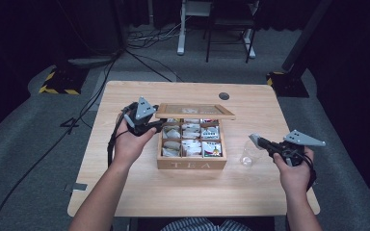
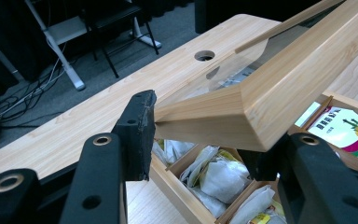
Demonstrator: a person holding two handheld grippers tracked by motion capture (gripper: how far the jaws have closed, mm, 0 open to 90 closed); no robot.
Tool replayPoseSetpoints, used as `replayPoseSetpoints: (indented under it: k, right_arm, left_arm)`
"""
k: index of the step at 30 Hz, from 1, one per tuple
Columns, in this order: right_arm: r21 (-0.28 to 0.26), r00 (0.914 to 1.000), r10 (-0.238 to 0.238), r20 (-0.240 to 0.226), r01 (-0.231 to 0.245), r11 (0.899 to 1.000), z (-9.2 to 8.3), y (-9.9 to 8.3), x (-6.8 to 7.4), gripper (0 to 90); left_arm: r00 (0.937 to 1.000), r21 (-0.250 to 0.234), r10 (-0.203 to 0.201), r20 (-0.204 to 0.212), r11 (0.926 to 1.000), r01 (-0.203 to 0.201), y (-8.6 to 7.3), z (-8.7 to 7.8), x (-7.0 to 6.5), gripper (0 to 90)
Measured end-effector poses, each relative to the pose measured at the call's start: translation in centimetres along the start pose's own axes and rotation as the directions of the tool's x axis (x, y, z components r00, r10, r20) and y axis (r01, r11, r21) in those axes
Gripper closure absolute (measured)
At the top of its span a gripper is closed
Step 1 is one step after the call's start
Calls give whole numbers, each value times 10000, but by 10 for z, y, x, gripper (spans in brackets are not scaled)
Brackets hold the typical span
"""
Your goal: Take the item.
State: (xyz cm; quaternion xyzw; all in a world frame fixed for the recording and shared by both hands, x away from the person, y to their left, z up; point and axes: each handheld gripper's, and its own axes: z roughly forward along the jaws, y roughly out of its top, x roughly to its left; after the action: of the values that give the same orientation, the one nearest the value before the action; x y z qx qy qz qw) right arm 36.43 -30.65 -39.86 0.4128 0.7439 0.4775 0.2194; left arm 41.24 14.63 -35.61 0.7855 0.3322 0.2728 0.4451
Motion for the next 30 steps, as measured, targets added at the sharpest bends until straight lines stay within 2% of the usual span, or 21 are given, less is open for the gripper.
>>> replayPoseSetpoints:
  k: [22, 30]
  right_arm:
    - [288, 9993, 374, 52, -375, 9989, 8, -17, -4, 900]
    - [358, 9995, 322, 22, -322, 9988, 10, -19, -5, 882]
  left_arm:
    - [10000, -16, -46, 43, 10000, 46, 1, 1, 1, 511]
    - [10000, -9, -33, 25, 10000, 33, 1, 1, 1, 511]
